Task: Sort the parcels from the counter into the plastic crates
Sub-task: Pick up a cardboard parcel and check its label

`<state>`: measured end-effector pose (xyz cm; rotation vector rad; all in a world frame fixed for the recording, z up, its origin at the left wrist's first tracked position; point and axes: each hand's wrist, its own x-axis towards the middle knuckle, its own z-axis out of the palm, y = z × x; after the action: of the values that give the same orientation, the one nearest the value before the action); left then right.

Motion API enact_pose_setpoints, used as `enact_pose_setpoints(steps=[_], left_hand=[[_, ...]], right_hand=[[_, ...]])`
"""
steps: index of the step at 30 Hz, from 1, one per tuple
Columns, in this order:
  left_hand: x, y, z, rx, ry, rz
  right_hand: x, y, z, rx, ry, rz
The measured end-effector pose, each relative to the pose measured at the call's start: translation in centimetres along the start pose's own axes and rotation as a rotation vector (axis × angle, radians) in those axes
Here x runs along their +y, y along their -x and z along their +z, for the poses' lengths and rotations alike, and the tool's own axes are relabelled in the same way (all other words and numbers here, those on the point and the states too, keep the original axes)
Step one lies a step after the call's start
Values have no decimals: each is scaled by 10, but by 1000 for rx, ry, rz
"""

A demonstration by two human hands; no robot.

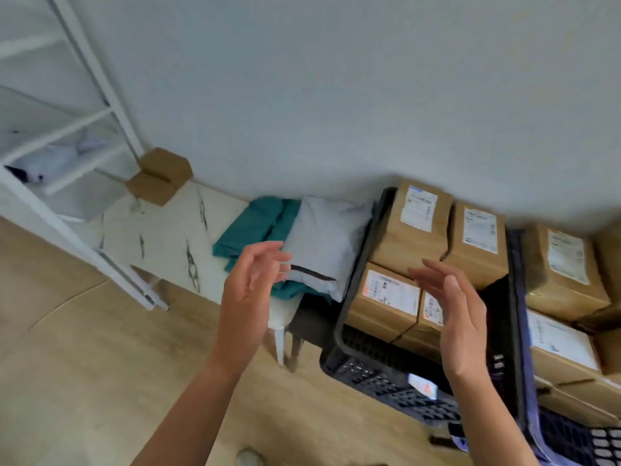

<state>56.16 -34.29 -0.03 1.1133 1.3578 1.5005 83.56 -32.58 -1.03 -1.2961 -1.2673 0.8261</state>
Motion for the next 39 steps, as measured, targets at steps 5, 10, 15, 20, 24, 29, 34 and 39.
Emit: enact_pose_setpoints(steps=[5, 10, 15, 20, 24, 29, 34, 39], left_hand=[[4, -2, -94, 170, 8, -5], [4, -2, -161, 305, 40, -19], [-8, -11, -208, 406, 54, -22], [-21, -38, -248, 471, 56, -68], [-29, -83, -279, 481, 28, -95], [-34, -170, -312, 456, -53, -140], [-39, -259, -341, 370, -174, -186], [-73, -331, -368, 296, -299, -293]], right_hand=[[-26, 7, 103, -161, -14, -71], [-51, 14, 172, -291, -45, -100], [-59, 6, 226, -383, -46, -90], [-46, -20, 289, -427, -70, -51], [-36, -51, 349, -447, -107, -28], [-27, -107, 428, -457, -161, 17], [-9, -173, 501, -449, -246, 93], [17, -222, 575, -462, -235, 251]])
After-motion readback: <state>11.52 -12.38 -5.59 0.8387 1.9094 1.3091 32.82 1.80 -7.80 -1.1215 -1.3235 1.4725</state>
